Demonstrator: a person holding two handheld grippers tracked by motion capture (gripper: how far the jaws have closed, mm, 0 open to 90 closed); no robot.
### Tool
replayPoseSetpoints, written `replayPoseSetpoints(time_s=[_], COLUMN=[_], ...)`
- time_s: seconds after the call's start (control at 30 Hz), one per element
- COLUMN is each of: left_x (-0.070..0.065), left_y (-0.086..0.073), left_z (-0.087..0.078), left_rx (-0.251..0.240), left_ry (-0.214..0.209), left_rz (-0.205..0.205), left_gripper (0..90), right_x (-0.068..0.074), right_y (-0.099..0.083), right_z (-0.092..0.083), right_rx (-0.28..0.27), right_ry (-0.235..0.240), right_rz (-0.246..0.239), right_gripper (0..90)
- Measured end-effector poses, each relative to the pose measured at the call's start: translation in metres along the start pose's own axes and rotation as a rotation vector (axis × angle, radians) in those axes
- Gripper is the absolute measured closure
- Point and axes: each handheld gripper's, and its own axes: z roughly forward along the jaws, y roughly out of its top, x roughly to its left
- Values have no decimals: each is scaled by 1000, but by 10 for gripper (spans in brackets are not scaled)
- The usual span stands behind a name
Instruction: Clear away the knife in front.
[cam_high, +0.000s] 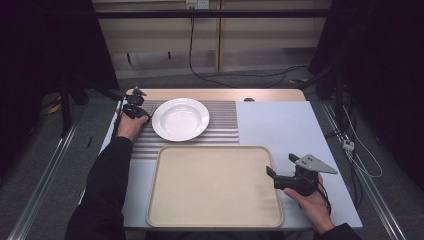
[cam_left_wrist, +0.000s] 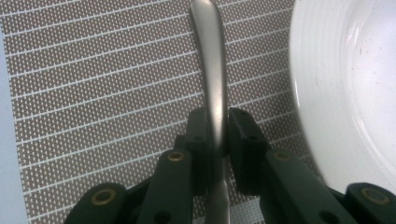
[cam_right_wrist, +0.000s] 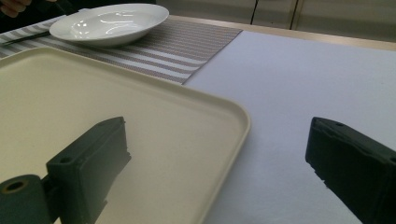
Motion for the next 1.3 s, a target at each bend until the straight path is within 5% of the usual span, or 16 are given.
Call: replayPoseSetpoints(time_s=[0.83, 1.3], left_x=[-1, -2], left_y=[1, 0], left_z=[-4, -27], left_rx=[52, 15], left_ry=[-7, -5], left_rz=[33, 43], left_gripper=[801, 801], right_x=[1, 1], right_y=[0, 0], right_z=[1, 0], right_rx=[4, 2], right_ry=[-1, -5], right_rz=[2, -2], right_gripper=[59, 59])
